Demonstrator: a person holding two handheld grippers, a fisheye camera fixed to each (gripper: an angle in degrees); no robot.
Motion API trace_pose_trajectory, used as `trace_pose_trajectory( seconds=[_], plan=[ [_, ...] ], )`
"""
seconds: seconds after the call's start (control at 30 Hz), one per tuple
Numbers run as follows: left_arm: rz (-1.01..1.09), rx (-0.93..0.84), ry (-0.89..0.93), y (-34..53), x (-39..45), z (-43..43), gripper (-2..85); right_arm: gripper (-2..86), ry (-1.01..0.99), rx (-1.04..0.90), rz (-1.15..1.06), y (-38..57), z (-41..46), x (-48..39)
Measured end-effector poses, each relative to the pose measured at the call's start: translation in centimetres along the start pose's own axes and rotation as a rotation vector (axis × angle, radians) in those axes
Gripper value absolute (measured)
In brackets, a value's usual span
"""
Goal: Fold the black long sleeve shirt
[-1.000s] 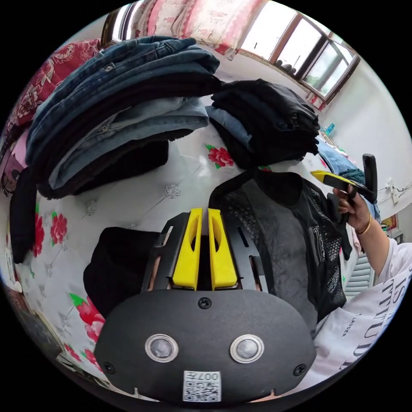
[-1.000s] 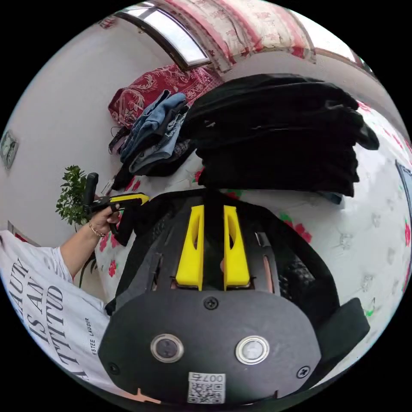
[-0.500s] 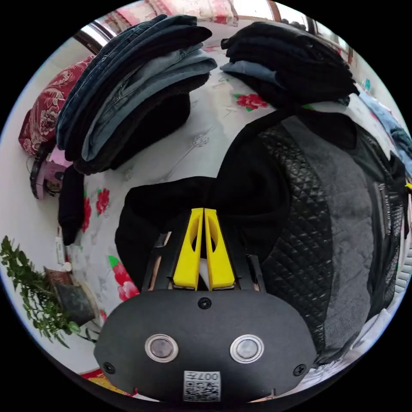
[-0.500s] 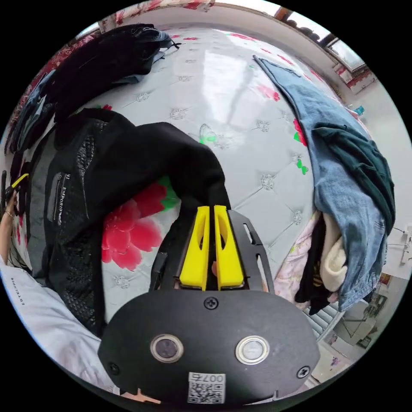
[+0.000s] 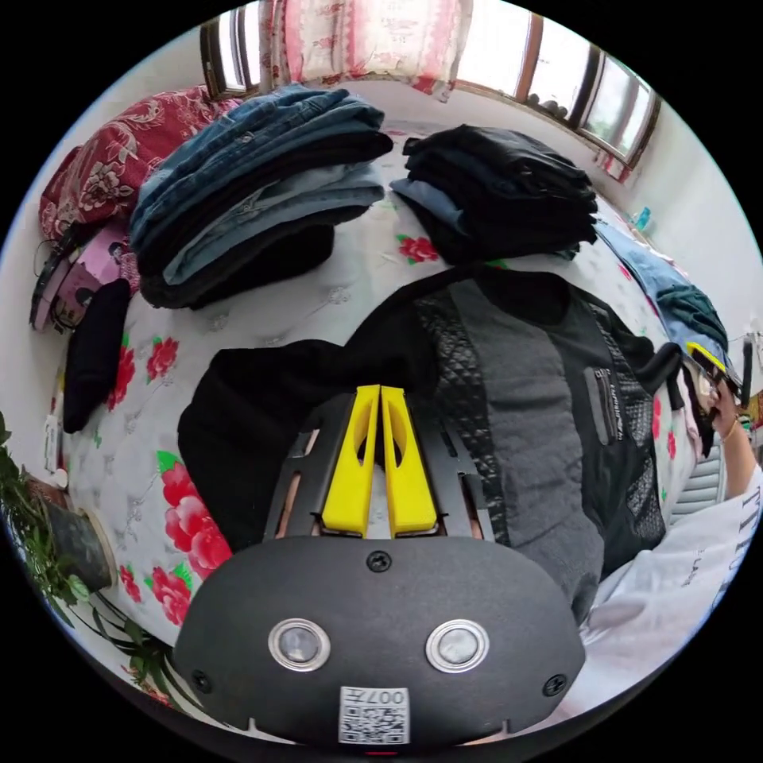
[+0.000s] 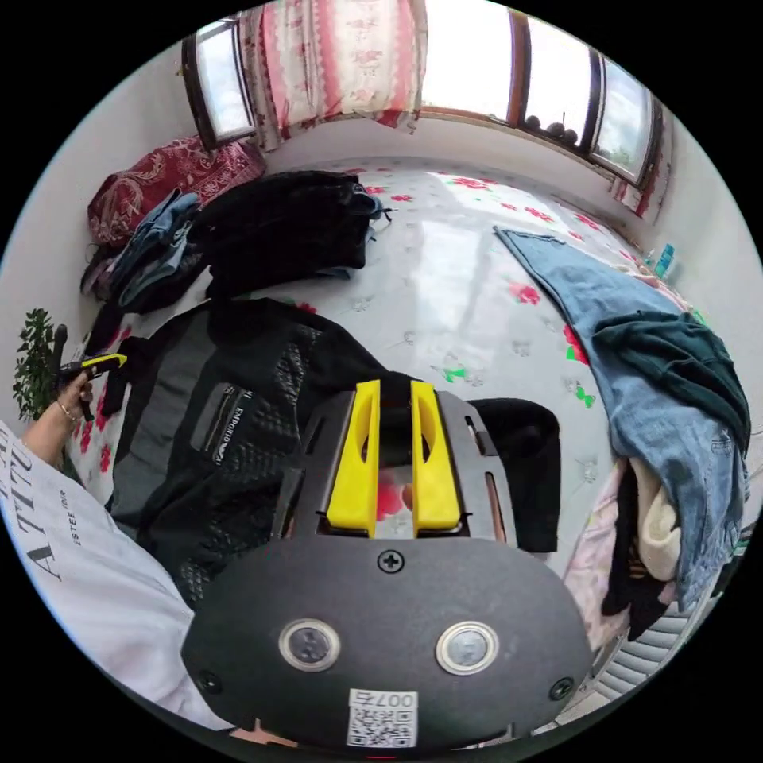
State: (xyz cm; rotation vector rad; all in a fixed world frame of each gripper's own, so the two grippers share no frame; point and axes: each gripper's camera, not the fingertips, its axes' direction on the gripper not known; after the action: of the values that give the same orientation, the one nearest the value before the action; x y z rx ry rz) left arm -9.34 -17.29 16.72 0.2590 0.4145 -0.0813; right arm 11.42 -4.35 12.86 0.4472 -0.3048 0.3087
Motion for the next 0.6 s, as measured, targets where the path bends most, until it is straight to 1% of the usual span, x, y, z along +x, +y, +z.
trace_pose_trajectory(
  seconds=[0.03,0.07,0.13,0.17,0.2,0.23,0.33,0.5,0.6],
  plan=[
    [0.033,-0.034,0.010,0.5,1.8,1.3,-0.8,6.2,-0.093,-0.033,-0.034,-0.6,2.4,-2.7],
    [0.065,-0.076,-0.008,0.7,3.3,3.0,-0.8,6.4,-0.136,-0.084,-0.073,-1.1,5.0,-5.4],
    [0.087,-0.142,-0.071,0.4,5.0,5.4,-0.9,6.5,-0.106,-0.172,-0.126,-2.0,9.0,-8.6],
    [0.112,-0.078,-0.100,0.0,5.7,5.1,-0.9,6.7,-0.046,-0.225,-0.151,-2.7,11.2,-10.0],
    [0.120,-0.087,-0.106,-0.4,5.9,5.4,-0.9,6.7,-0.011,-0.256,-0.163,-2.9,12.0,-10.5],
    [0.140,-0.076,-0.116,-1.3,6.2,5.5,-1.0,6.9,0.015,-0.155,-0.225,-3.4,11.7,-11.6],
    [0.198,-0.041,-0.125,-3.5,6.5,6.0,-1.0,7.4,0.059,-0.150,-0.279,-5.3,12.7,-12.9],
    [0.189,-0.007,-0.108,-4.9,6.0,5.7,-1.0,7.5,0.079,-0.191,-0.252,-8.5,13.6,-13.7],
    [0.159,-0.015,-0.111,-4.6,6.0,4.7,-1.0,7.4,0.075,-0.219,-0.175,-8.8,12.5,-14.0]
  ],
)
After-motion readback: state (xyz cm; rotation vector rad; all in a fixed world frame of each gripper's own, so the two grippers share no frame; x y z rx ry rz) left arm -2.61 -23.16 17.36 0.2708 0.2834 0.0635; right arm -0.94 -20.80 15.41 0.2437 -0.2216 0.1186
